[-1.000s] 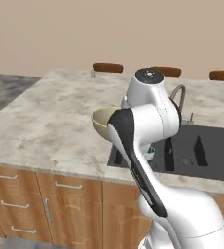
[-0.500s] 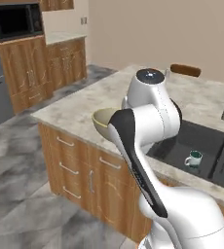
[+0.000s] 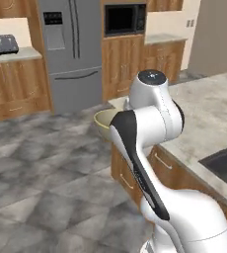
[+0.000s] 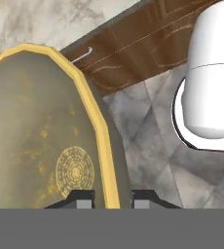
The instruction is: Pick the mug and place it in the sink. Pick the bowl and place it in the open cabinet and then close the cabinet.
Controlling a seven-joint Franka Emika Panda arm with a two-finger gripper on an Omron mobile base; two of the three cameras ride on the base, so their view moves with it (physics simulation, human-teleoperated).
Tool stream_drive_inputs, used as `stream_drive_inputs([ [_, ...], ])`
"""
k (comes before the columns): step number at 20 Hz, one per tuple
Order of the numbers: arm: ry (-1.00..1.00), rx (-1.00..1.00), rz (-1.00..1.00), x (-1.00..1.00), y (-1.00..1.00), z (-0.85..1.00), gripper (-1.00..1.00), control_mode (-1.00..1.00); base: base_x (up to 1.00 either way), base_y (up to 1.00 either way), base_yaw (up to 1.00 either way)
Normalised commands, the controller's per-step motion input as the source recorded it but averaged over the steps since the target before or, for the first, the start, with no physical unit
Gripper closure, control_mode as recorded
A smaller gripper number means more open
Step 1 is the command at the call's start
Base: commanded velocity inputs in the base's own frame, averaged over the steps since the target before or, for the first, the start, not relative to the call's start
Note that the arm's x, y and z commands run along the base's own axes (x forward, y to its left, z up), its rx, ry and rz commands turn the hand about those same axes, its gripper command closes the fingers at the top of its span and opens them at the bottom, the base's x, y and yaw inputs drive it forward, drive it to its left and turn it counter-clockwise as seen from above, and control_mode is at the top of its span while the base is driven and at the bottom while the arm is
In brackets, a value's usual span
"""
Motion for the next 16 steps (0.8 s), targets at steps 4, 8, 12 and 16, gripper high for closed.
stream_drive_inputs([
  [4, 0.00, 0.00, 0.00, 0.00, 0.00, 0.00, 1.00, 1.00, 0.00, 0.09, 0.92],
  [8, 0.00, 0.00, 0.00, 0.00, 0.00, 0.00, 1.00, 1.00, 0.00, 0.00, 1.00],
  [12, 0.00, 0.00, 0.00, 0.00, 0.00, 0.00, 1.00, 1.00, 0.00, 0.00, 1.00],
  [16, 0.00, 0.00, 0.00, 0.00, 0.00, 0.00, 1.00, 1.00, 0.00, 0.00, 0.99],
])
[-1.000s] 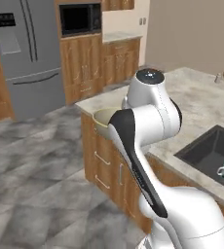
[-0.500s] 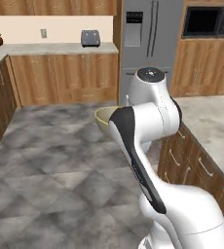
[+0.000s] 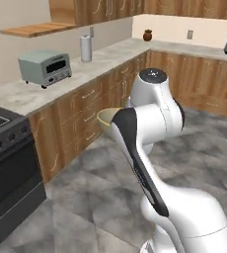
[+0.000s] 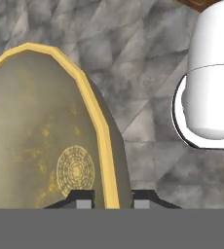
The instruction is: Pick the mug and place it in the sink. Pick the bowl and place it in the open cabinet and then close the cabinet.
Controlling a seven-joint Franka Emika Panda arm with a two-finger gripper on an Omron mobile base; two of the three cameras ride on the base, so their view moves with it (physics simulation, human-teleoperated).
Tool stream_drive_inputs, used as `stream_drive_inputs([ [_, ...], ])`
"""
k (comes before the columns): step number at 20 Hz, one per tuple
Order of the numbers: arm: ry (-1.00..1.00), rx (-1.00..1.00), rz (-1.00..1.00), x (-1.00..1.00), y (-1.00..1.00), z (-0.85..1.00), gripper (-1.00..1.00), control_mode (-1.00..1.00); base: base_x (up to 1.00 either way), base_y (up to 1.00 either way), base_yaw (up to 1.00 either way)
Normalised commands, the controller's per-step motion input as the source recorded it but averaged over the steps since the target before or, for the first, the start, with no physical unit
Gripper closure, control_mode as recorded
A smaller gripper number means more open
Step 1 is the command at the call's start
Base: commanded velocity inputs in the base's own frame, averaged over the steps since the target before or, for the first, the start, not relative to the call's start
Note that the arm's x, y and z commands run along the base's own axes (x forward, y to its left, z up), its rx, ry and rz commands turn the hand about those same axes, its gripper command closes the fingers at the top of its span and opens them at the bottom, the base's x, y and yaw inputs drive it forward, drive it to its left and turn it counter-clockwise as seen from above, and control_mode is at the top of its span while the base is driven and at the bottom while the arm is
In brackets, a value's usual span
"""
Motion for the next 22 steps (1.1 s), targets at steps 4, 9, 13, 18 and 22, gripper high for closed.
stream_drive_inputs([
  [4, 0.00, 0.00, 0.00, 0.00, 0.00, 0.00, 1.00, 1.00, 0.00, 0.00, 0.95],
  [9, 0.00, 0.00, 0.00, 0.00, 0.00, 0.00, 1.00, 1.00, 0.00, 0.00, 0.94],
  [13, 0.00, 0.00, 0.00, 0.00, 0.00, 0.00, 1.00, 1.00, 0.00, 0.03, 0.90],
  [18, 0.00, 0.00, 0.00, 0.00, 0.00, 0.00, 1.00, 1.00, 0.00, 0.09, 0.87],
  [22, 0.00, 0.00, 0.00, 0.00, 0.00, 0.00, 1.00, 1.00, 0.19, 0.07, 0.53],
])
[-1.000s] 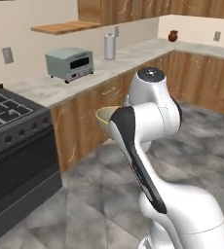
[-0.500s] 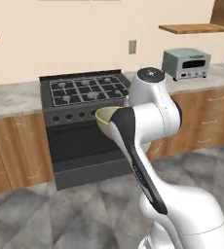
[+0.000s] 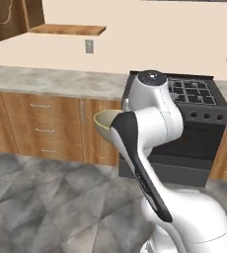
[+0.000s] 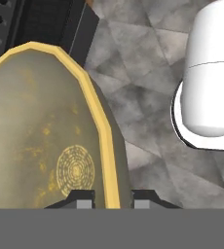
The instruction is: Pick the mug and place it in the sink. Pick the bowl and place it in the open cabinet and then close the cabinet.
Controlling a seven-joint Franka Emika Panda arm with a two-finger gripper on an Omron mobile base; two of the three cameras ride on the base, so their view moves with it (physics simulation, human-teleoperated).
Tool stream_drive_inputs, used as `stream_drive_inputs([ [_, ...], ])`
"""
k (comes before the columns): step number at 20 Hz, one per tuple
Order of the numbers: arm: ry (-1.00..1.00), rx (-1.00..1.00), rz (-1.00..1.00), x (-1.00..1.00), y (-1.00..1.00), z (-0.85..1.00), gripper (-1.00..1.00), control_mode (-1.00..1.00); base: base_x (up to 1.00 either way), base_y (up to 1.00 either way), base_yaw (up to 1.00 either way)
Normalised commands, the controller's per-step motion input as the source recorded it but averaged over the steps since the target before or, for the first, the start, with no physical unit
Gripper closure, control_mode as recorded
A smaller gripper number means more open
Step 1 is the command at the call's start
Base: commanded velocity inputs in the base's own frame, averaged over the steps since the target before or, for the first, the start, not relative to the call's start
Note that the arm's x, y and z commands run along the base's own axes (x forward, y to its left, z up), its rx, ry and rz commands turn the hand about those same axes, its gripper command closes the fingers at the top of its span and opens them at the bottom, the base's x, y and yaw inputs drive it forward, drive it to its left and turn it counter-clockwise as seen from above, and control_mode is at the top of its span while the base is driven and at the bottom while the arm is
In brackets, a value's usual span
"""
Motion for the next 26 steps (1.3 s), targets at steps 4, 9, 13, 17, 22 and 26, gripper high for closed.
stream_drive_inputs([
  [4, 0.00, 0.00, 0.00, 0.00, 0.00, 0.00, 1.00, 1.00, 0.69, 0.84, -0.23],
  [9, 0.00, 0.00, 0.00, 0.00, 0.00, 0.00, 1.00, 1.00, 0.44, 1.00, -0.48],
  [13, 0.00, 0.00, 0.00, 0.00, 0.00, 0.00, 1.00, 1.00, 0.32, 1.00, -0.53],
  [17, 0.00, 0.00, 0.00, 0.00, 0.00, 0.00, 1.00, 1.00, 0.22, 1.00, -0.45],
  [22, 0.00, 0.00, 0.00, 0.00, 0.00, 0.00, 1.00, 1.00, 0.00, 1.00, -0.31],
  [26, 0.00, 0.00, 0.00, 0.00, 0.00, 0.00, 1.00, 1.00, -0.19, 1.00, -0.17],
])
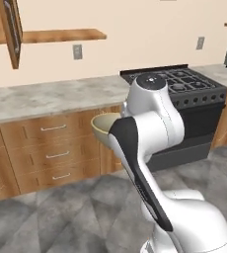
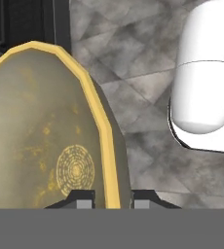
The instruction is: Pick the mug and place it in the sink. Pick the bowl and place it in the open cabinet and then close the cabinet.
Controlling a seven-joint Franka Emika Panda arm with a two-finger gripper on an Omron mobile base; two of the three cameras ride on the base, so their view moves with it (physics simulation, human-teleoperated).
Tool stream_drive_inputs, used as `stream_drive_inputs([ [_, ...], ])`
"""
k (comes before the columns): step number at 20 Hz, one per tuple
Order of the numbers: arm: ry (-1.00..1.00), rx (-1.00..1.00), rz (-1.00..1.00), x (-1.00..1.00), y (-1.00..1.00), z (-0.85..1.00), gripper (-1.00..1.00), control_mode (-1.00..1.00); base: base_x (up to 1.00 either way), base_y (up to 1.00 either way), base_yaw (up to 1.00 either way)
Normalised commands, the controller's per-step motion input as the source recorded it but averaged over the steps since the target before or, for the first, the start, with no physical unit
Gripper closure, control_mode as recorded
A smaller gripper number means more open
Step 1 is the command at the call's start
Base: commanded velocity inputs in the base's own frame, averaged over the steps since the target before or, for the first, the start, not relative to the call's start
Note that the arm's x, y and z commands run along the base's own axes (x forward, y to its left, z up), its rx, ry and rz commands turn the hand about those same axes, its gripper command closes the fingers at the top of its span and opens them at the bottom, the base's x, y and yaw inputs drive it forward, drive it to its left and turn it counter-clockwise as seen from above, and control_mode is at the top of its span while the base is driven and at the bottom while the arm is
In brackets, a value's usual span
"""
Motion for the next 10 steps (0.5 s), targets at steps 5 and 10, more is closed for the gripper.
stream_drive_inputs([
  [5, 0.00, 0.00, 0.00, 0.00, 0.00, 0.00, 1.00, 1.00, -0.71, 1.00, -0.04],
  [10, 0.00, 0.00, 0.00, 0.00, 0.00, 0.00, 1.00, 1.00, -0.71, 1.00, 0.02],
])
